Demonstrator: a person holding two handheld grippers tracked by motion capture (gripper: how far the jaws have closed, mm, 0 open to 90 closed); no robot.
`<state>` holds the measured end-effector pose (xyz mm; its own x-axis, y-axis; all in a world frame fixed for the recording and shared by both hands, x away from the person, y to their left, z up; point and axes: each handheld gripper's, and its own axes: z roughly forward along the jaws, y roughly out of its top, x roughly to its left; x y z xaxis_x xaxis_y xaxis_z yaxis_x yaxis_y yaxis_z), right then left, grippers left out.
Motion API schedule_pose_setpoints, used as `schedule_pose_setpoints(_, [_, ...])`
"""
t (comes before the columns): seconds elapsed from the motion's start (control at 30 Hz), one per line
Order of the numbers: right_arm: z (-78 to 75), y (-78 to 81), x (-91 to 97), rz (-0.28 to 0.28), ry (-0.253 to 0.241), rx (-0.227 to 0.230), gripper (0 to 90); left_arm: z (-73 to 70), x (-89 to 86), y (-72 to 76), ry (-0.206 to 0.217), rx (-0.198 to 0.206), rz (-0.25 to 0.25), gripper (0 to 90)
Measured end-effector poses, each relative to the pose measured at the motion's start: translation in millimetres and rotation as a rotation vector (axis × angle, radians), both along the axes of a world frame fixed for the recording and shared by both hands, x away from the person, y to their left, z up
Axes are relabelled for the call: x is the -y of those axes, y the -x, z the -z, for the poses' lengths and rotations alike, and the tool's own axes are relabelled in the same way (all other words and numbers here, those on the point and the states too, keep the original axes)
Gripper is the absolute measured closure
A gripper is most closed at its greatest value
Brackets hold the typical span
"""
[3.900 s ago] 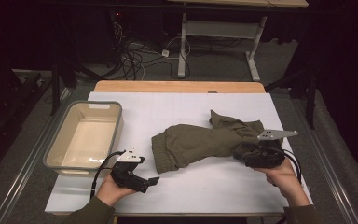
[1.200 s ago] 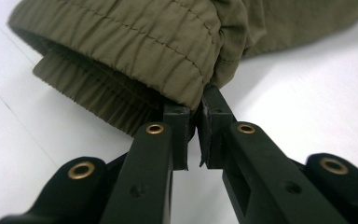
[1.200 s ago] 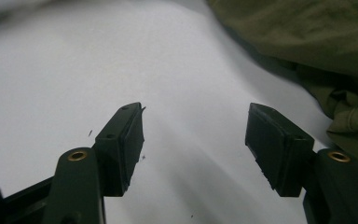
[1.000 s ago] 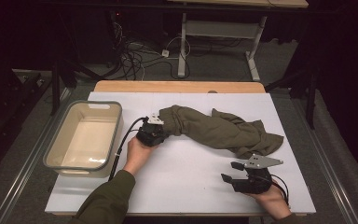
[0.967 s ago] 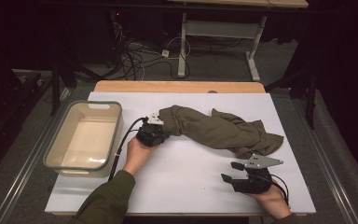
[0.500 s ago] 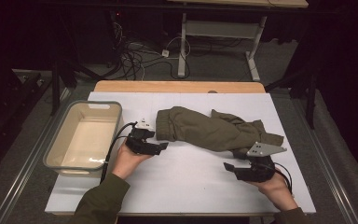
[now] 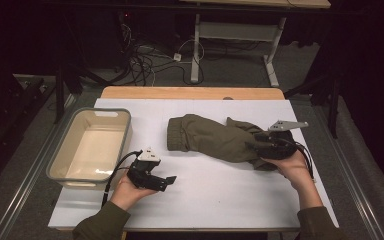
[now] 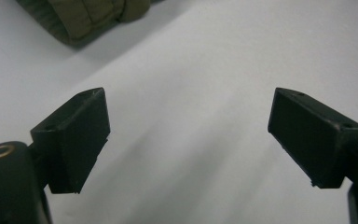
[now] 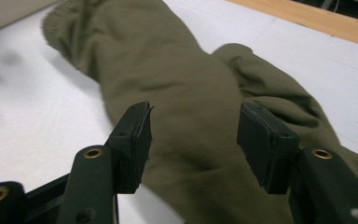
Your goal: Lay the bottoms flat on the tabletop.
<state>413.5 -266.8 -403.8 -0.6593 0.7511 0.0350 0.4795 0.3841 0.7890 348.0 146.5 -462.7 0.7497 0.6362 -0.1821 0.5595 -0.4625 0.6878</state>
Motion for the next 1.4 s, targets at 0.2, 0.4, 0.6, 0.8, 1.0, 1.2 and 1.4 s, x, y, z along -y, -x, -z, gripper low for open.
schedule_pose_setpoints(0.2, [9.3,-21.4,5.2,0.016,-0.018,-0.047,45.5,7.4,-2.5,13.8,0.005,-0.033,0.037,4.2])
schedule_pose_setpoints(0.4, [25.3,-33.8,1.8,0.014,0.021,-0.1,47.3,8.3,-4.4,14.4,0.025,-0.027,0.05,4.1])
schedule_pose_setpoints(0.6, [34.6,-35.7,-2.5,0.009,0.071,-0.128,63.4,7.0,-6.9,11.9,0.051,-0.019,0.04,4.2])
schedule_pose_setpoints(0.8, [36.7,-33.5,-3.2,0.008,0.073,-0.128,84.3,7.4,-6.9,11.8,0.048,-0.014,0.043,4.3])
schedule_pose_setpoints(1.0, [33.2,-27.8,-4.5,0.003,0.079,-0.106,86.3,6.1,-8.3,11.4,0.079,0.0,0.044,4.4])
schedule_pose_setpoints(1.2, [23.4,-16.6,-5.5,-0.009,0.076,-0.066,86.3,6.8,-8.5,10.4,0.077,-0.009,0.042,4.3])
schedule_pose_setpoints(1.4, [11.3,-6.9,-7.5,-0.02,0.05,-0.026,86.3,5.4,-9.4,11.2,0.081,-0.001,0.038,4.4])
